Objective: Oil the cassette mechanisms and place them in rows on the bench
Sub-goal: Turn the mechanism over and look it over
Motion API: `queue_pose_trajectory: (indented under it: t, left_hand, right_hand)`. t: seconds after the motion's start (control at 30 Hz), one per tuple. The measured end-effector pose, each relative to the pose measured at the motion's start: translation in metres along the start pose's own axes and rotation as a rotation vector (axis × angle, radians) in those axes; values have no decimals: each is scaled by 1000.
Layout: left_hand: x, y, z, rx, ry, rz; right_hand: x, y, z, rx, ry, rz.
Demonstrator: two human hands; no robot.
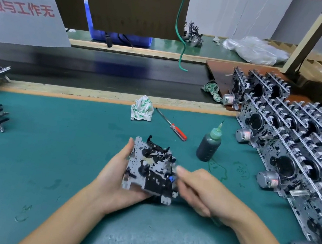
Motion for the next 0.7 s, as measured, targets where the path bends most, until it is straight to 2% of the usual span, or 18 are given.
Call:
queue_pose_trajectory:
  t: [0.07, 0.13, 0.3, 0.43, 0.5, 0.53, 0.63, 0.67, 0.7]
  left_hand:
    - [-3, -3, -1, -98, -22, -47]
    - [-7, -7, -2, -183, -8, -80]
    - [-9, -11, 1, -311, -2, -124]
    - [-9, -11, 4, -326, -11, -132]
    - [-10, -10, 4, -313, -11, -134]
    - [-10, -9, 4, -290, -8, -137]
    - [-9, -4, 3, -225, -3, -142]
    - [-8, -3, 3, -211, -7, -138]
    - [-7, -1, 2, -196, -11, -130]
  right_hand:
    - [-1, 9, 0, 223, 4, 54]
    - [-1, 16, 2, 328, -9, 86]
    - [0, 18, 3, 370, -13, 75]
    - [2, 17, 7, 345, -17, 82]
    - [4, 17, 8, 222, 16, 150]
    - [5, 19, 8, 81, 49, 217]
    - [4, 23, 7, -545, 192, 512]
    - [2, 23, 6, -688, 254, 628]
    - [-1, 24, 3, -726, 340, 763]
Point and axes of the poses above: each hand's wrist, its own x-axis towards the middle knuckle, its own y-axis out of the back of the hand, z = x × y, the point moved 3 cm from there along x, towards the middle knuckle, and after that the axes turned 3 degrees about -z, right-handed, at the moved point
